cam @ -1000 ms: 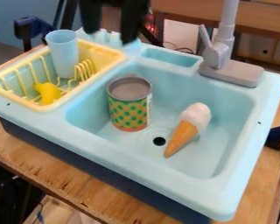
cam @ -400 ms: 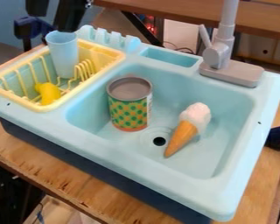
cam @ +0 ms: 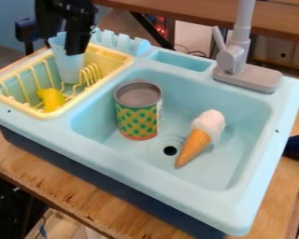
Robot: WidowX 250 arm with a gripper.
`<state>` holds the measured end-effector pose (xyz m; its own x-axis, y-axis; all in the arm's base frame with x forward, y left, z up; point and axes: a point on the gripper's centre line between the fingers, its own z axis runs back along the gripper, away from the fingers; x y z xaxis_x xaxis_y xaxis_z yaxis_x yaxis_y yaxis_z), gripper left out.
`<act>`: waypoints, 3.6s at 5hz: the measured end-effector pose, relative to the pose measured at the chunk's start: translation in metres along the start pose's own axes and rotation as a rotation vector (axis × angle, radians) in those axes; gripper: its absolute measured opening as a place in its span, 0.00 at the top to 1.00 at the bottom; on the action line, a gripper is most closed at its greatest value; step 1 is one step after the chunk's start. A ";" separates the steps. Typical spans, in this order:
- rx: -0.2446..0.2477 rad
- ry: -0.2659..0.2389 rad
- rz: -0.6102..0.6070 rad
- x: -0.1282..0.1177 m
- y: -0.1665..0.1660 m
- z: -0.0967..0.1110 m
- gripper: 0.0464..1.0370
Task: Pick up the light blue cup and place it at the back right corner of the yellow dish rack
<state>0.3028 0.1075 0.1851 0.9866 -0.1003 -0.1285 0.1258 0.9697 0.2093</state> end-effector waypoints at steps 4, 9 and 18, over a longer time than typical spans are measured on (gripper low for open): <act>-0.104 -0.179 -0.031 0.040 0.013 -0.008 0.04; -0.144 0.010 0.103 0.042 0.010 -0.017 0.95; -0.213 -0.104 -0.073 0.052 -0.048 -0.017 0.96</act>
<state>0.3460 0.0597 0.1523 0.9825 -0.1835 -0.0332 0.1834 0.9830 -0.0074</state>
